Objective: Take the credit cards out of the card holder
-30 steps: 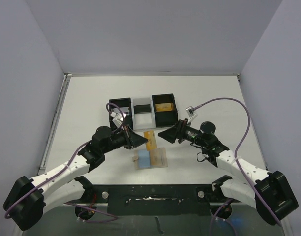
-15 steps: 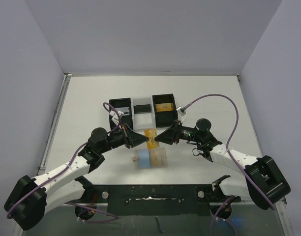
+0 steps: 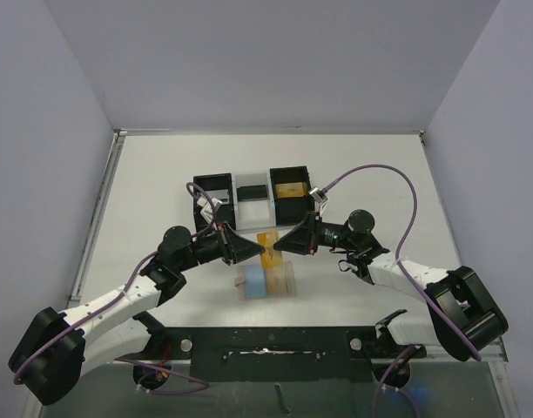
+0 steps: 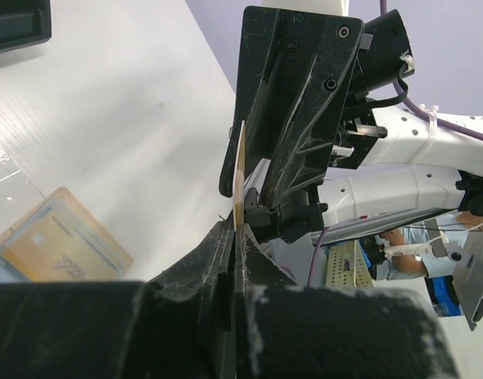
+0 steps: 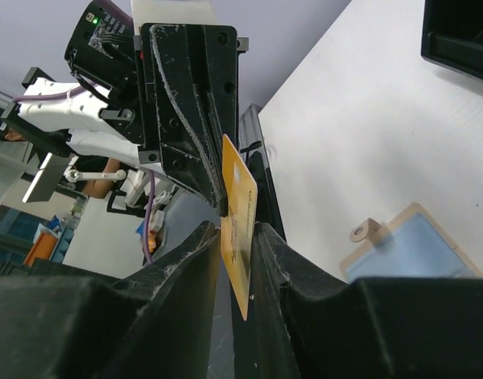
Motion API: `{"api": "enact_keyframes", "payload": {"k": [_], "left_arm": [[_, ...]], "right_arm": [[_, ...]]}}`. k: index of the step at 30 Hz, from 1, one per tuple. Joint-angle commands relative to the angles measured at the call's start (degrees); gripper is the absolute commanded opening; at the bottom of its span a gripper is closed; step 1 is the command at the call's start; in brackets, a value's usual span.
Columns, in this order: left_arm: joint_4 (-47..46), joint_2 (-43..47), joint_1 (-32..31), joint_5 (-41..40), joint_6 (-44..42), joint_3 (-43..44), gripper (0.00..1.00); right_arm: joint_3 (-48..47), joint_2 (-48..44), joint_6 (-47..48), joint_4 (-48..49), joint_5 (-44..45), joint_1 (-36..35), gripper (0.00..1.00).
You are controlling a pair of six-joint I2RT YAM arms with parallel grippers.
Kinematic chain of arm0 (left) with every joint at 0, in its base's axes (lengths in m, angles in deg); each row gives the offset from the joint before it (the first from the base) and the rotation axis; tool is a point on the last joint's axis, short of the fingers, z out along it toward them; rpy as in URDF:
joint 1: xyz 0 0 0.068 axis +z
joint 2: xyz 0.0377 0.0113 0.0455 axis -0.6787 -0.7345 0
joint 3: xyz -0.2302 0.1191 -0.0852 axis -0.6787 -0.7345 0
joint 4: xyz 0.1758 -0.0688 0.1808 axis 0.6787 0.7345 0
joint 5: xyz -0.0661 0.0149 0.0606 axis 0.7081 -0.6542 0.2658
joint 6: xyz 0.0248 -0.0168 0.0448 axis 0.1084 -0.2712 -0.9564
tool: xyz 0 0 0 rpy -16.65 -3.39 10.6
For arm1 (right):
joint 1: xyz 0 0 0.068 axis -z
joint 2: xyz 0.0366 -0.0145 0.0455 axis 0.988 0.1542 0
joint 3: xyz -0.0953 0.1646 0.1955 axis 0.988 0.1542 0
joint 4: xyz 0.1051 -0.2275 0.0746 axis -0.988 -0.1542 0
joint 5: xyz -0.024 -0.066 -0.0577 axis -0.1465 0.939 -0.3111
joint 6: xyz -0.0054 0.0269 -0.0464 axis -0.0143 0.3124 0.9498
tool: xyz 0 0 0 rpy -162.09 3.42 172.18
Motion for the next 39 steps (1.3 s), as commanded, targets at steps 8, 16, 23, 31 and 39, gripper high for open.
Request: {"api": "enact_keyframes", "payload": {"k": [8, 16, 23, 31, 39], "left_arm": [[-4.12, 0.93, 0.26, 1.13, -0.50, 0.78, 0.00], [-5.93, 1.25, 0.31, 1.71, -0.01, 0.96, 0.00], [-7.45, 0.83, 0.32, 1.61, 0.40, 0.96, 0.00], [-6.22, 0.87, 0.35, 0.73, 0.18, 1.28, 0.00], [11.31, 4.25, 0.34, -7.48, -4.60, 4.96, 0.65]], "right_arm": [[-0.22, -0.23, -1.42, 6.17, -5.71, -0.03, 0.18], [0.54, 0.15, -2.88, 8.54, -5.57, -0.35, 0.11], [0.95, 0.88, -4.72, 11.50, -5.67, -1.00, 0.11], [0.83, 0.45, -4.19, 10.86, -4.83, -0.89, 0.00], [-3.18, -5.87, 10.62, -10.97, 2.49, 0.00, 0.00]]}}
